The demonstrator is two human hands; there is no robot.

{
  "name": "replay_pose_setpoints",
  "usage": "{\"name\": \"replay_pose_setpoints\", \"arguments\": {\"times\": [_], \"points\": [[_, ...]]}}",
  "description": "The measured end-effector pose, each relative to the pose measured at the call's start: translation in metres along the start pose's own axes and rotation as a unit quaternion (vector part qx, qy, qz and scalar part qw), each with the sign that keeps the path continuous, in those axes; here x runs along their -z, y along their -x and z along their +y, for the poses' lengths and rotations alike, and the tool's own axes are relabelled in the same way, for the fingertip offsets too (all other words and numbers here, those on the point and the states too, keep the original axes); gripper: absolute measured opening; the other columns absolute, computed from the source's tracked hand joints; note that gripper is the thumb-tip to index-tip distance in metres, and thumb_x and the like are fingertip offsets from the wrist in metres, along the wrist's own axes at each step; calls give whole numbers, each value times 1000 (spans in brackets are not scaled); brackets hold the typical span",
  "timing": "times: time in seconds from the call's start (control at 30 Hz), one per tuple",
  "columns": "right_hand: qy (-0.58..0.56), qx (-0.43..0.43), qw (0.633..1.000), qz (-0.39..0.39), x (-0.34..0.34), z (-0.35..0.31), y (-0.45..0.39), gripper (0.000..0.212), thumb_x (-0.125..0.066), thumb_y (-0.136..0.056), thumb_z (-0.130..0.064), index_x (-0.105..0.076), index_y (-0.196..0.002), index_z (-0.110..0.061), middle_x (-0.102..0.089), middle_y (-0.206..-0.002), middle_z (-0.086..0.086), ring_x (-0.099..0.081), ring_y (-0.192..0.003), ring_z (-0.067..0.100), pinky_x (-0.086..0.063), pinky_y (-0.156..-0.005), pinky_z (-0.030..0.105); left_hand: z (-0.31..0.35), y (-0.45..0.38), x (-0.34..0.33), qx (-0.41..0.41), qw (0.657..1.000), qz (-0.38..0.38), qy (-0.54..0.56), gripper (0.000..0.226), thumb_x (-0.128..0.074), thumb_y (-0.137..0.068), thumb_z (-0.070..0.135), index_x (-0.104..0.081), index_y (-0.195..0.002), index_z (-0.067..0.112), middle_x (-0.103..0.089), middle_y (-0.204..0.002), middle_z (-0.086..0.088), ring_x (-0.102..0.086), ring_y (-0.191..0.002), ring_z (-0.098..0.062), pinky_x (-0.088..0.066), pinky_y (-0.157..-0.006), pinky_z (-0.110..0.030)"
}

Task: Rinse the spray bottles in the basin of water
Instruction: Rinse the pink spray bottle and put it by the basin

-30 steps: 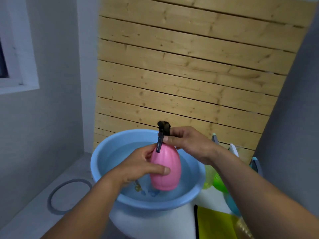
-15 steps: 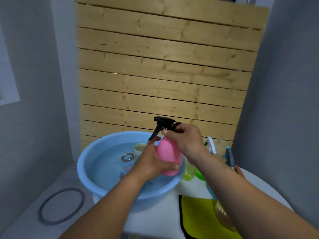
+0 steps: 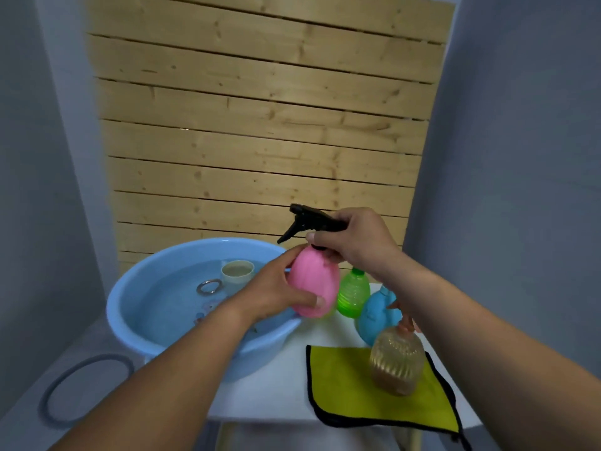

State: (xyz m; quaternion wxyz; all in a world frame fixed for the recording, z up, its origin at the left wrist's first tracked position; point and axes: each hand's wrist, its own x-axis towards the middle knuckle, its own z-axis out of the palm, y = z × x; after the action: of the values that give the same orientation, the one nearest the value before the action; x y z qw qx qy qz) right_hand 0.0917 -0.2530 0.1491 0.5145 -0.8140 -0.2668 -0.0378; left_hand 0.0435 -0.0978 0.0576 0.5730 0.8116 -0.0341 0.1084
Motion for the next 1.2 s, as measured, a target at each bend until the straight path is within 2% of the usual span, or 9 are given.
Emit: {"name": "replay_pose_setpoints", "arguments": {"times": [0.1,0.23,0.47,0.6,0.77,0.9,1.0,1.1,1.2], "points": [[76,6,996,45,12,4,9,27,-82,-75,-21,-65,-81,-1,-71,-62,11,-71,-55,21,-60,-56,37,-8,2,4,44,996,-29,-69,108,-88,-63,47,-22,-148,51,-37,-142,14,-38,-130,-5,-37,-99,-26],[141,-17,988,63,23,19,22,29,-77,-78,-25,-62,-84,-1,-71,-74,18,-71,-69,34,-58,-67,53,-34,14,11,82,986,64,-133,74,-62,-87,57,-30,-150,38,-37,-154,4,-33,-141,-14,-32,-113,-37],[244,-104,964,16,9,60,45,13,-65,-81,-18,-57,-87,-9,-68,-82,12,-68,-69,31,-58,-66,48,-51,25,6,117,933,105,-325,46,-48,-98,45,-48,-141,28,-52,-142,-4,-47,-130,-28,-38,-106,-40],[306,-119,945,0,-6,81,53,21,-65,-83,-24,-46,-74,-19,-62,-76,4,-59,-61,18,-42,-48,27,-51,26,8,156,942,91,-282,45,-52,-97,44,-50,-138,26,-54,-139,-5,-50,-128,-26,-40,-104,-38],[374,-91,923,-26,-14,85,50,20,-61,-89,-29,-44,-88,-18,-53,-78,0,-53,-70,21,-34,-50,29,-55,26,9,169,951,80,-247,47,-57,-94,46,-53,-136,27,-55,-138,-4,-50,-128,-21,-38,-100,-32],[468,-112,874,-63,-14,80,41,30,-47,-99,-34,-43,-73,-19,-50,-70,-2,-46,-57,12,-21,-47,27,-56,26,9,182,952,82,-233,48,-59,-92,47,-53,-135,27,-55,-138,-4,-51,-126,-21,-34,-91,-27],[467,-137,870,-79,-17,81,36,19,-46,-97,-18,-51,-81,-11,-55,-77,4,-54,-69,21,-28,-47,27,-57,26,8,183,951,84,-234,49,-60,-91,48,-53,-135,28,-54,-139,-3,-51,-126,-21,-34,-89,-27],[437,-152,879,-115,-22,74,33,22,-45,-98,-17,-62,-103,-3,-59,-88,11,-64,-85,29,-50,-65,34,-58,26,8,183,950,86,-237,50,-60,-91,49,-53,-135,28,-54,-139,-3,-51,-127,-21,-35,-90,-27],[476,-174,839,-195,-24,58,31,33,-65,-91,-22,-62,-118,-3,-60,-110,12,-63,-101,27,-46,-65,30,-57,26,8,185,949,89,-238,49,-60,-90,49,-53,-134,29,-54,-139,-3,-51,-127,-20,-37,-93,-28]]}}
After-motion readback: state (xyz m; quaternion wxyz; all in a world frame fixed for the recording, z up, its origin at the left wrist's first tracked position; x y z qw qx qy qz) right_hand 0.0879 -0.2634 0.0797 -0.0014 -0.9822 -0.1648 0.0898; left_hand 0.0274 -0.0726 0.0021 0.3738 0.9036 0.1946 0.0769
